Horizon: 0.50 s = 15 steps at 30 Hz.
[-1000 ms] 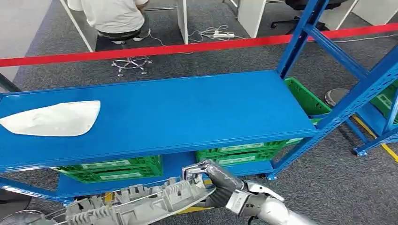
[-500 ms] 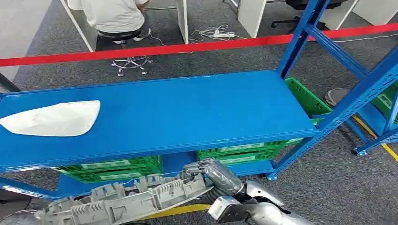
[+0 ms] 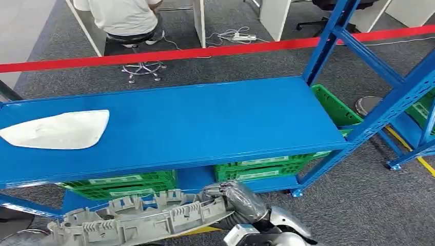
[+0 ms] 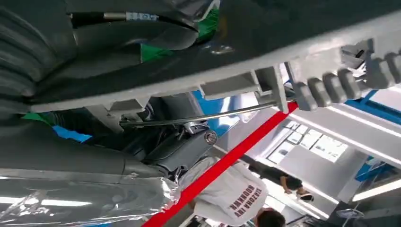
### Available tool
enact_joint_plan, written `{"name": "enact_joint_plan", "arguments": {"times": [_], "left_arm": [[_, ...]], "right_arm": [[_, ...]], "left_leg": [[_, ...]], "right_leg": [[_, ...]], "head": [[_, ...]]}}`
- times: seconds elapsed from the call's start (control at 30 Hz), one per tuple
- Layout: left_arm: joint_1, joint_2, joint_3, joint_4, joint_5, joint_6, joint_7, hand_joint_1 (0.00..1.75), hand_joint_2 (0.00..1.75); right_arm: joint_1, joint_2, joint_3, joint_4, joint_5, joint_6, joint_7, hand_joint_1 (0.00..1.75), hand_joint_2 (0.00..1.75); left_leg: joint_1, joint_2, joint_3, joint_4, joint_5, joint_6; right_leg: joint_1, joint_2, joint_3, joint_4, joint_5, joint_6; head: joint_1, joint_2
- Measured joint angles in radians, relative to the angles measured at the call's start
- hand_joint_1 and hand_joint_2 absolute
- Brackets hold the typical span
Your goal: Take the parts from the cabinet and place them on the table.
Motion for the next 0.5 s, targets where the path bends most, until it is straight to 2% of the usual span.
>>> {"name": "enact_joint_plan", "arguments": {"times": [0.5], "left_arm": [[0.003,0.0,-0.002,0.005,0.0,-0.011,0.003,0.0,0.0]], "right_arm": [[0.024,0.006,0.006,0.0,-0.022,-0.005,-0.001,1.75,1.75]], "left_leg": [[0.0,0.0,0.0,0.0,0.0,0.0]], "right_leg": [[0.0,0.0,0.0,0.0,0.0,0.0]], "head": [[0.0,0.0]]}}
